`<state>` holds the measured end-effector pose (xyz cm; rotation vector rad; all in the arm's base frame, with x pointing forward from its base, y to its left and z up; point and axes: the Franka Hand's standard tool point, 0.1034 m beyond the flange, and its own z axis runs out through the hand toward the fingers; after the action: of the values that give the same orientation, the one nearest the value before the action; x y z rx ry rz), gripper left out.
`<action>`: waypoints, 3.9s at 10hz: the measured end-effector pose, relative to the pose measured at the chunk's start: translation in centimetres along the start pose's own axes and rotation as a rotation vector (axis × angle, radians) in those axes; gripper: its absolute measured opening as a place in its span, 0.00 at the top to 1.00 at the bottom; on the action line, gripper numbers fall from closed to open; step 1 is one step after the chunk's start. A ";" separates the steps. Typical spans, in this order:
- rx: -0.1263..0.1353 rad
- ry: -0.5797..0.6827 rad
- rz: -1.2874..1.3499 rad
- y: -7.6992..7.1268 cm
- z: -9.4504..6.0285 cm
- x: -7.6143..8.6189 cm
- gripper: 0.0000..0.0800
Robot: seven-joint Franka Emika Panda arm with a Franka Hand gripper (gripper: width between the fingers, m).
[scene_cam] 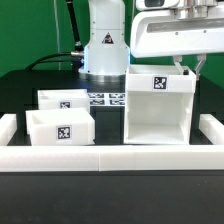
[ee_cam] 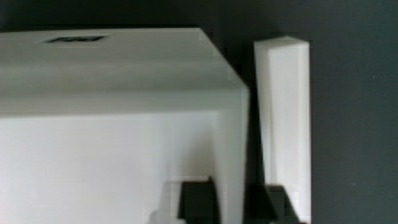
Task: Assemble drawer
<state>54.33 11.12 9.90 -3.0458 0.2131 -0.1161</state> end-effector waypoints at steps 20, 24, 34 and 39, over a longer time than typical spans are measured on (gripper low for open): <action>0.117 0.080 0.802 0.0 -0.2 4.8 0.94; 0.150 0.060 1.030 -0.2 -0.3 4.9 0.94; 0.226 -0.008 1.334 -0.6 0.4 8.7 0.93; 0.210 -0.057 1.335 -0.8 0.6 10.0 0.93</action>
Offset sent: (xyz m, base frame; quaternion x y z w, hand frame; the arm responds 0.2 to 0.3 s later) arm 0.0275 -0.0023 -0.0112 0.0038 0.0229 -0.0144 0.9996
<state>64.31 10.50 10.06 -2.0917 1.9038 0.0472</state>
